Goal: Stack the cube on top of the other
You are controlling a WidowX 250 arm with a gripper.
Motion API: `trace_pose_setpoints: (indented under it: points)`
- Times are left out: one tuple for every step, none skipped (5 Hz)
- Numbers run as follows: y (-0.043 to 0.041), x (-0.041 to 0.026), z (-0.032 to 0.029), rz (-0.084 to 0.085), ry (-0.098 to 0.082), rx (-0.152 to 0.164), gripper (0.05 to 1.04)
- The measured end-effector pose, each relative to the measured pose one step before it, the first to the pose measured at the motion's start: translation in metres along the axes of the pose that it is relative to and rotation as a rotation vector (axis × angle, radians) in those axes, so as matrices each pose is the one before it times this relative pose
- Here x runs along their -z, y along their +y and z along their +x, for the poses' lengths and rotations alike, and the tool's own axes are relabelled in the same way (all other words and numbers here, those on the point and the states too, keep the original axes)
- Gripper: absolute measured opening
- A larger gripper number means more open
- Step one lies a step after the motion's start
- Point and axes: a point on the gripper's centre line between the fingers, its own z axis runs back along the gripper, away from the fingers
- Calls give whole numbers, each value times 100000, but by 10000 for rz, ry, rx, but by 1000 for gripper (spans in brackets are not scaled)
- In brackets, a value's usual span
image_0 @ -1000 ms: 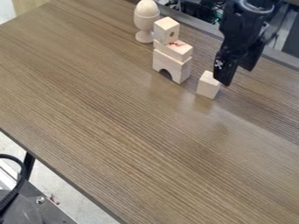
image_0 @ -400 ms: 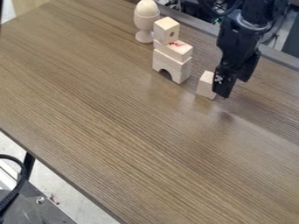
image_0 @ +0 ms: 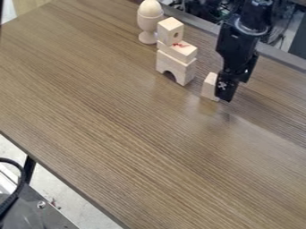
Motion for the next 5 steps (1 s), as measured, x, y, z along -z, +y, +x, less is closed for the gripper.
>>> trace_pose_setpoints:
  points:
    - [24,843,688,256,-151,-307,1000]
    - [-507,250,1126,29,22,-386,963]
    - [13,597,588,129,26,-247,664]
    - [172,-33,29,122,-21,-9,579]
    - [51,-1164,-693,374,328,636,579]
